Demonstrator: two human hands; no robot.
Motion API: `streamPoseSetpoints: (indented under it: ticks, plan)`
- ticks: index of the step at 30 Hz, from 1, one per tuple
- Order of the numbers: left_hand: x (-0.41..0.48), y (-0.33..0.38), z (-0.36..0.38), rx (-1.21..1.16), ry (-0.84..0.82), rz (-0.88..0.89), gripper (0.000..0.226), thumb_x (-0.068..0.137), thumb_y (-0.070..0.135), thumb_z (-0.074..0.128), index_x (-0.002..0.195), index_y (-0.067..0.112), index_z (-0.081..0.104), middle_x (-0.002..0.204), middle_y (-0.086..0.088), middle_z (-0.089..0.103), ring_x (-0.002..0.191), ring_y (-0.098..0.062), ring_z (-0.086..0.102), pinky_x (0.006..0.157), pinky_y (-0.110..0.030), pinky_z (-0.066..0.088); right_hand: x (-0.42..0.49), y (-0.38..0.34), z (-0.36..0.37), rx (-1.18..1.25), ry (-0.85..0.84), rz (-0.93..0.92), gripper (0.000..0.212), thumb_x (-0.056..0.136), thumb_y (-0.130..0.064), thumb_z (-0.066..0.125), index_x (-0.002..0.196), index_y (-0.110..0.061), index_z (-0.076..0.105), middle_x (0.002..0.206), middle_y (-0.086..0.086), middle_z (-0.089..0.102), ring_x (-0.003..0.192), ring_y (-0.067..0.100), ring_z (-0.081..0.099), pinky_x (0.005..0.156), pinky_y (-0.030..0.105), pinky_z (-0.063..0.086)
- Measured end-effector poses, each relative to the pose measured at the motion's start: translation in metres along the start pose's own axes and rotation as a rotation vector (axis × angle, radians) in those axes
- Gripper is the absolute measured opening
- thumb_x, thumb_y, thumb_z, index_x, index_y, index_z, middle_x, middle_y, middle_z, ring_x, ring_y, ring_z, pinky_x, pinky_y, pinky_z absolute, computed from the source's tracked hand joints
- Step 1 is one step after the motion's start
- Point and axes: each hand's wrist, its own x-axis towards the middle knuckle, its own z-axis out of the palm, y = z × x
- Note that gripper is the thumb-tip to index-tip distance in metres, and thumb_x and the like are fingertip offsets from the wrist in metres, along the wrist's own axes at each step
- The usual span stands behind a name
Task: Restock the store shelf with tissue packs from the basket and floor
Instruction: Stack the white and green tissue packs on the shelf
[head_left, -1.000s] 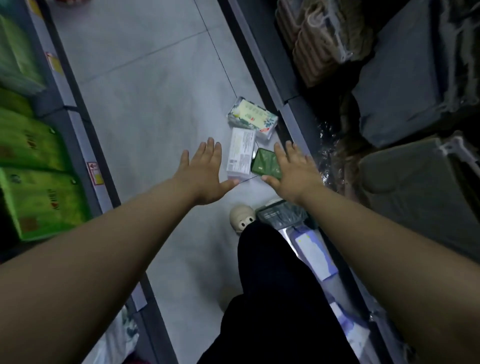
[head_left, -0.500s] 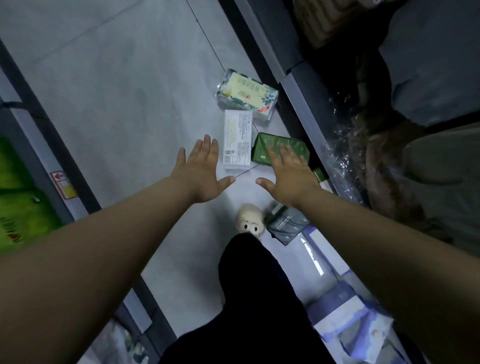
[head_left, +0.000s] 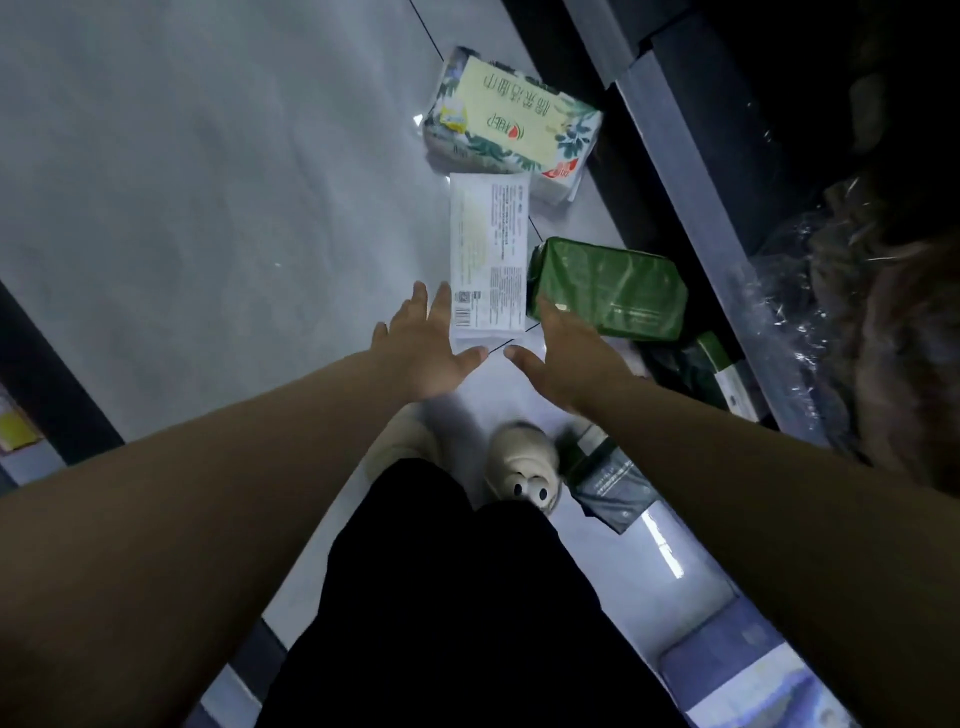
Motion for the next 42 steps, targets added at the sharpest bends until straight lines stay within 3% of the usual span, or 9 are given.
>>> streamPoseSetpoints:
  ticks: [6,9,12,18,22,28,34,39,42]
  plan:
    - [0.081,-0.021,0.029,-0.509,0.018,-0.024,0.077,0.072,0.054,0.059,0.139,0.026,0.035,0.135,-0.001,0.051,0.122,-0.023,0.053,0.099,-0.043,0.049,0.073,-0.009,0.036,0.618,0.044,0.344,0.056,0.098,-0.037,0.052,0.138,0.001,0.042,0.137,0.013,0.052,0.126,0.03,0.05,0.085,0.025,0.036]
    - [0.099,-0.023,0.034,-0.705,-0.005,-0.028,0.074,0.086,0.025,0.067,0.147,0.019,0.027,0.135,0.003,0.048,0.123,-0.017,0.05,0.1,-0.031,0.044,0.102,-0.012,0.052,0.962,0.111,0.466,0.034,0.098,-0.025,0.053,0.121,-0.002,0.044,0.113,0.0,0.052,0.107,0.023,0.055,0.085,0.028,0.043]
    - [0.109,-0.024,0.045,-0.774,0.024,-0.154,0.107,0.076,0.042,0.077,0.154,0.027,0.006,0.147,-0.007,0.035,0.134,-0.028,0.04,0.11,-0.044,0.037,0.107,-0.02,0.067,1.057,0.269,0.527,0.026,0.09,-0.022,0.054,0.108,-0.013,0.038,0.089,0.002,0.049,0.074,0.017,0.048,0.064,0.026,0.04]
    - [0.096,-0.049,0.051,-0.65,0.102,-0.29,0.129,0.056,0.058,0.085,0.154,0.027,0.006,0.139,-0.014,0.037,0.129,-0.033,0.04,0.107,-0.05,0.039,0.087,-0.045,0.079,1.201,0.199,0.383,0.019,0.085,-0.025,0.046,0.091,-0.009,0.055,0.07,0.005,0.057,0.058,0.015,0.049,0.054,0.027,0.039]
    - [0.088,-0.073,0.04,-0.807,0.046,-0.269,0.124,0.041,0.066,0.077,0.146,0.032,0.022,0.13,-0.004,0.049,0.119,-0.026,0.051,0.097,-0.045,0.05,0.089,-0.057,0.069,1.107,0.195,0.335,0.021,0.094,-0.004,0.043,0.097,-0.006,0.064,0.074,0.005,0.058,0.055,0.013,0.051,0.05,0.021,0.041]
    - [0.072,-0.098,0.003,-1.286,-0.102,-0.247,0.065,0.078,0.038,0.069,0.137,0.023,0.045,0.121,-0.002,0.065,0.106,-0.025,0.064,0.087,-0.039,0.054,0.114,-0.078,0.025,0.768,0.287,0.24,0.024,0.096,-0.023,0.053,0.116,-0.012,0.058,0.104,0.002,0.058,0.077,0.009,0.054,0.069,0.026,0.047]
    - [0.034,-0.094,-0.016,-1.809,-0.113,-0.266,0.053,0.079,0.03,0.066,0.13,0.018,0.056,0.132,-0.011,0.061,0.123,-0.033,0.055,0.104,-0.047,0.041,0.099,-0.103,-0.009,1.055,0.095,0.508,0.09,0.082,-0.065,0.059,0.151,-0.017,0.026,0.151,0.005,0.036,0.128,0.031,0.043,0.102,0.052,0.041]
    - [-0.006,-0.061,-0.049,-1.965,0.054,-0.196,0.082,0.06,0.035,0.077,0.137,0.029,0.047,0.13,-0.004,0.063,0.115,-0.028,0.063,0.101,-0.048,0.046,0.044,-0.151,-0.008,1.44,-0.269,0.401,0.093,0.066,-0.075,0.066,0.138,-0.021,0.045,0.136,0.003,0.053,0.12,0.033,0.057,0.09,0.053,0.05]
    - [-0.038,-0.039,-0.075,-1.892,0.141,-0.191,0.073,0.071,0.026,0.072,0.136,0.028,0.038,0.123,-0.004,0.066,0.089,-0.015,0.073,0.077,-0.029,0.057,0.019,-0.177,-0.021,1.449,-0.209,0.342,0.102,0.045,-0.065,0.084,0.133,-0.028,0.046,0.13,0.007,0.061,0.106,0.027,0.068,0.082,0.049,0.056]
